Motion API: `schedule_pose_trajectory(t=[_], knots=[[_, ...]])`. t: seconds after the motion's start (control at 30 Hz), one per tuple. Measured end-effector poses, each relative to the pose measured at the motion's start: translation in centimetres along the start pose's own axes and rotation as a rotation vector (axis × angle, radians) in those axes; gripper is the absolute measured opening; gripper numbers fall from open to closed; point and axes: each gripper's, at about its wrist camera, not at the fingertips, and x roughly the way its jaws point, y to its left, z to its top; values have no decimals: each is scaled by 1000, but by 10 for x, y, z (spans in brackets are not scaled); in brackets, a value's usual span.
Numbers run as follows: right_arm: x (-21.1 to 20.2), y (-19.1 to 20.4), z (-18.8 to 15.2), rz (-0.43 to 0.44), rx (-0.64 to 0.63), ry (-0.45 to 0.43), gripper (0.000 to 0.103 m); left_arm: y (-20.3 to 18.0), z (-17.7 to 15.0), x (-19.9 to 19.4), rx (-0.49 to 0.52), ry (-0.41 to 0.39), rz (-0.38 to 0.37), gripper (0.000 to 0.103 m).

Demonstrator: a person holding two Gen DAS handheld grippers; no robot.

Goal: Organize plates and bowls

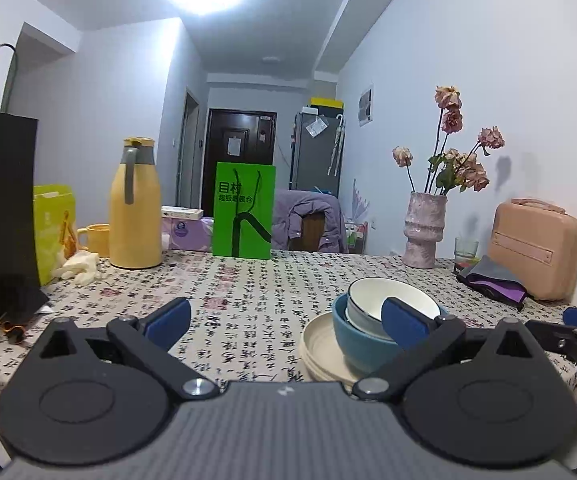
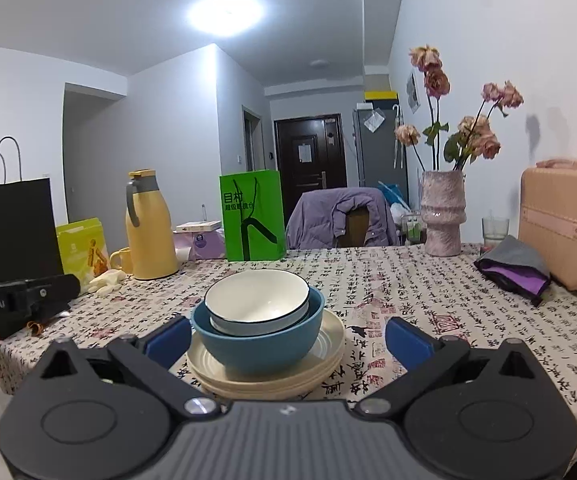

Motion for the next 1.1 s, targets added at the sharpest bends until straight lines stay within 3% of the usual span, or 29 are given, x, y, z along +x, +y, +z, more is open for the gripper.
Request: schedule_pose_trajectory(t=[0.4, 1.1], knots=[[-6, 9, -8, 45, -6, -10, 103, 27, -13, -32, -23, -34, 53, 103], [-3, 0, -15, 18, 23, 3, 103, 30, -20, -27, -2, -5, 45, 103]])
